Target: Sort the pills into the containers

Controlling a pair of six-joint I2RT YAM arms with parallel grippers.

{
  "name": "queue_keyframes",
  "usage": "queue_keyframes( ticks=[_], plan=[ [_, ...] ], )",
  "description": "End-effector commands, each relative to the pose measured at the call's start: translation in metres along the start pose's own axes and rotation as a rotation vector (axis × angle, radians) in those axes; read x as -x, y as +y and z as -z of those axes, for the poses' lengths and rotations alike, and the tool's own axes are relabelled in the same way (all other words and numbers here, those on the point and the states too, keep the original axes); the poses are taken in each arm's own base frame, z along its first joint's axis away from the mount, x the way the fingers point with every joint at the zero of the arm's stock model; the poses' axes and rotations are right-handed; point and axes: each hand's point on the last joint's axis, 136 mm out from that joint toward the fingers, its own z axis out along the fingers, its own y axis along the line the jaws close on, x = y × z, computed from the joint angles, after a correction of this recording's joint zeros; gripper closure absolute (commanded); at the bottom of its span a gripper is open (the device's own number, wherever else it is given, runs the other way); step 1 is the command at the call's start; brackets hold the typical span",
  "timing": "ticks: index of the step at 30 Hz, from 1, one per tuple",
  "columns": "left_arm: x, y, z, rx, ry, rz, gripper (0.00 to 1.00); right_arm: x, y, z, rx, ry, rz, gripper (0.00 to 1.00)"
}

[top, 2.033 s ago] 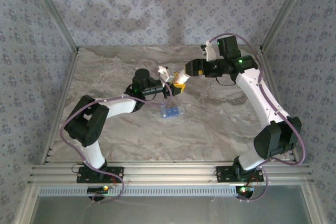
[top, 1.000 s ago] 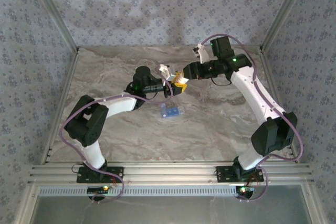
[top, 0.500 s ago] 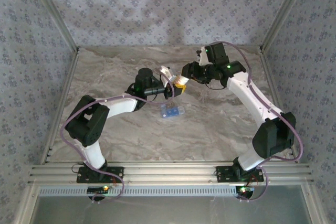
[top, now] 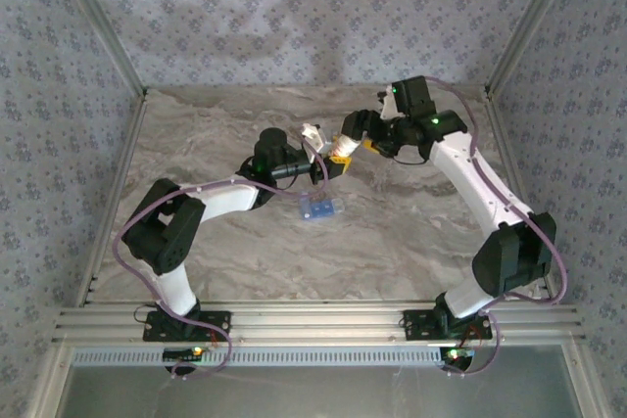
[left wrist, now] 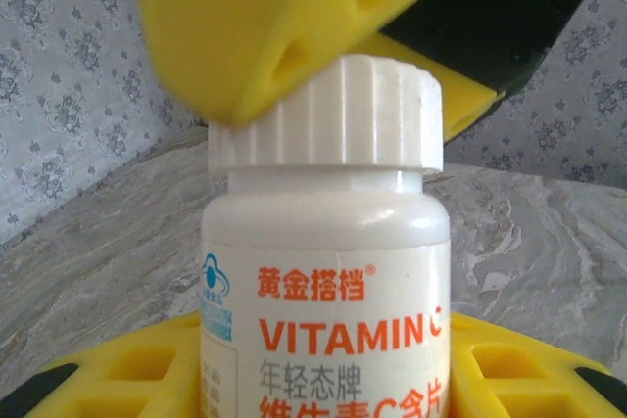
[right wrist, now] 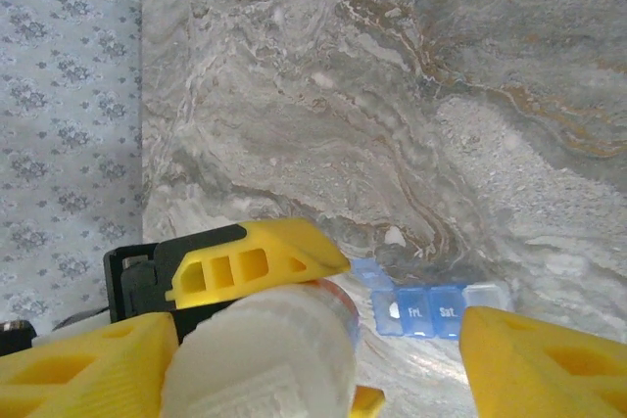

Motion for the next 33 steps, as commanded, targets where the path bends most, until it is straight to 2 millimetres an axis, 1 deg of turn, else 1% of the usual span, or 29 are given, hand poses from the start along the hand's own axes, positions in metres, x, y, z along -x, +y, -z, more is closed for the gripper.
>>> queue_keyframes(
  ticks=[1,6,10,14,21,25,31,33],
  plan=[
    [0.021,0.001,0.002,0.001,-0.073,-0.059,1.0,0.004,0.011,0.028,0.018,-0.019,0.059,0.19],
    [0.021,0.0,0.005,-0.019,-0.071,-0.052,1.0,0.011,0.017,0.038,0.068,-0.023,0.148,0.17],
    [0.023,-0.002,0.007,-0.045,-0.076,-0.036,1.0,0.014,0.016,0.036,0.103,-0.01,0.284,0.17],
    [0.027,-0.006,0.008,-0.072,-0.076,-0.031,1.0,0.011,0.019,0.03,0.14,0.029,0.355,0.17],
    [0.029,-0.009,0.006,-0.101,-0.075,-0.022,1.0,0.006,0.028,0.022,0.165,0.065,0.382,0.19],
    [0.029,-0.01,0.006,-0.104,-0.076,-0.02,1.0,0.001,0.028,0.013,0.155,0.092,0.387,0.21],
    [0.029,-0.009,0.006,-0.104,-0.072,-0.016,1.0,-0.005,0.027,0.007,0.158,0.112,0.389,0.24],
    [0.028,-0.009,0.006,-0.104,-0.069,-0.015,1.0,-0.007,0.028,0.006,0.158,0.116,0.389,0.27]
  ],
)
